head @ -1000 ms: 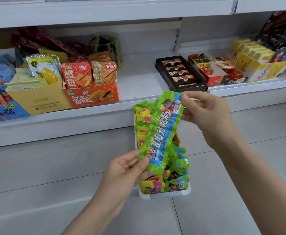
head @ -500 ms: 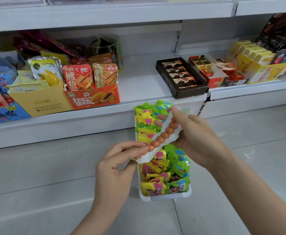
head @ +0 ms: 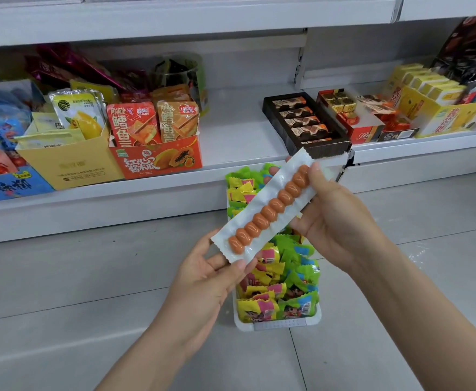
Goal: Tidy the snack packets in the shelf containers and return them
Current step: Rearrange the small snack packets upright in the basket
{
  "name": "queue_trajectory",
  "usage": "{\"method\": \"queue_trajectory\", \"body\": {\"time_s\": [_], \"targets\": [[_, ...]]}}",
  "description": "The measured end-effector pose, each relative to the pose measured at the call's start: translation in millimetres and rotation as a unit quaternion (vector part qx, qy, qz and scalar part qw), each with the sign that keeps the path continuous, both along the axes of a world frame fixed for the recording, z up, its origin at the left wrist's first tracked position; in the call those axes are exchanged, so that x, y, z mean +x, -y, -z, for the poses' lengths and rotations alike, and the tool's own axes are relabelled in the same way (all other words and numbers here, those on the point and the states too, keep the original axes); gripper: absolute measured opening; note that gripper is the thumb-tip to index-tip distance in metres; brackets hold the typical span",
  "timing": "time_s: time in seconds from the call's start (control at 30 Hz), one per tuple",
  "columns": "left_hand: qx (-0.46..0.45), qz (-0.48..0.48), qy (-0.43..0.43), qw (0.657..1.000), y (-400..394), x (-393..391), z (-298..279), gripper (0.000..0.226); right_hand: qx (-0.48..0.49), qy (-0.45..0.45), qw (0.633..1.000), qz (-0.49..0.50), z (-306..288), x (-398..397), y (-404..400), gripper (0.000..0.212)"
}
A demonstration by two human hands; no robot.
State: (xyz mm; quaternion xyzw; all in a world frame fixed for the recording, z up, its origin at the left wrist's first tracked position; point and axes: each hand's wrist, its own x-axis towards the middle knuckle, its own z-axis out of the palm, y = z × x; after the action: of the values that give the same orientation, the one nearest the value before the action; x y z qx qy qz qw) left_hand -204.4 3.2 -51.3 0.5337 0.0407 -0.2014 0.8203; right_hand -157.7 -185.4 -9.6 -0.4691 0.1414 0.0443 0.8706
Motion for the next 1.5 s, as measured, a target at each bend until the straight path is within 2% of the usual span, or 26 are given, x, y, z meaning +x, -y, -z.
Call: {"method": "queue_trajectory", "body": {"time_s": [0.1, 0.3, 0.4, 0.53, 0.57, 0.63, 0.73, 0.8, 0.87, 0.93, 1.0, 1.07, 1.13, 1.2, 1.23, 1.27, 1.37, 1.43, 1.5], "targets": [[0.003, 0.001, 0.013, 1.000, -2.7, -1.8, 0.9, 0.051, 0.005, -0.014, 1.000, -0.008, -2.4, 4.2, 4.5, 0.046], [-0.013, 0.001, 0.012, 1.000, -6.0, -1.0, 3.0, 0.052, 0.010, -0.025, 1.000, -0.003, -0.9, 5.6, 3.4, 0.041], [-0.070, -0.016, -0.012, 0.997, -7.8, -0.9, 5.8, 0.050, -0.002, -0.027, 1.000, 0.011, 0.8, 6.4, 3.2, 0.036], [-0.134, -0.022, -0.011, 0.991, -5.9, -0.4, 9.6, 0.034, 0.004, -0.031, 0.999, 0.026, 4.6, 4.7, -0.5, 0.028], [-0.121, -0.033, 0.009, 0.992, -5.8, 0.4, 10.8, 0.034, -0.005, -0.038, 0.999, 0.029, 6.0, 4.2, -0.8, 0.031], [-0.029, -0.056, 0.091, 0.994, -8.2, 3.4, 13.8, 0.034, -0.011, -0.060, 0.998, 0.024, 7.8, 4.3, 1.1, 0.047], [0.137, -0.059, 0.260, 0.954, -14.4, 7.9, 17.5, 0.031, 0.030, -0.104, 0.993, -0.051, 1.6, 4.2, 11.2, 0.071], [0.178, -0.035, 0.314, 0.932, -20.0, 10.7, 21.9, 0.034, -0.017, -0.110, 0.988, -0.107, -6.4, 2.9, 20.1, 0.069], [0.206, -0.017, 0.345, 0.915, -25.1, 15.9, 24.0, 0.045, -0.105, -0.095, 0.981, -0.135, -12.4, 1.1, 27.6, 0.051], [0.228, -0.015, 0.374, 0.899, -28.9, 23.6, 23.9, 0.058, -0.204, -0.053, 0.967, -0.140, -15.5, -1.1, 32.1, 0.031], [0.247, -0.029, 0.383, 0.890, -30.0, 33.0, 25.1, 0.065, -0.282, 0.021, 0.953, -0.106, -21.0, -2.9, 37.1, 0.020], [0.274, -0.046, 0.334, 0.901, -27.9, 39.2, 30.1, 0.071, -0.331, 0.109, 0.936, -0.054, -31.7, -4.0, 43.1, 0.018], [0.334, -0.050, 0.287, 0.896, -25.3, 40.1, 38.9, 0.063, -0.425, 0.183, 0.886, 0.001, -39.9, -4.1, 50.2, 0.011], [0.398, -0.030, 0.302, 0.865, -22.8, 37.8, 47.6, 0.046, -0.505, 0.225, 0.832, 0.048, -41.5, -6.1, 57.3, 0.013], [0.426, -0.013, 0.324, 0.845, -20.9, 36.8, 49.9, 0.039, -0.520, 0.237, 0.818, 0.059, -41.1, -6.5, 58.7, 0.017], [0.449, 0.013, 0.338, 0.827, -18.6, 36.1, 50.1, 0.038, -0.524, 0.244, 0.814, 0.064, -40.2, -7.3, 58.5, 0.020], [0.497, 0.101, 0.363, 0.782, -9.5, 38.2, 43.5, 0.064, -0.503, 0.241, 0.828, 0.060, -34.8, -9.0, 56.1, 0.019], [0.516, 0.134, 0.395, 0.748, -4.6, 41.0, 40.3, 0.070, -0.488, 0.244, 0.837, 0.049, -32.4, -10.5, 52.7, 0.020], [0.529, 0.144, 0.404, 0.732, -2.1, 42.4, 38.2, 0.069, -0.480, 0.244, 0.842, 0.037, -31.2, -12.4, 49.7, 0.021]]}}
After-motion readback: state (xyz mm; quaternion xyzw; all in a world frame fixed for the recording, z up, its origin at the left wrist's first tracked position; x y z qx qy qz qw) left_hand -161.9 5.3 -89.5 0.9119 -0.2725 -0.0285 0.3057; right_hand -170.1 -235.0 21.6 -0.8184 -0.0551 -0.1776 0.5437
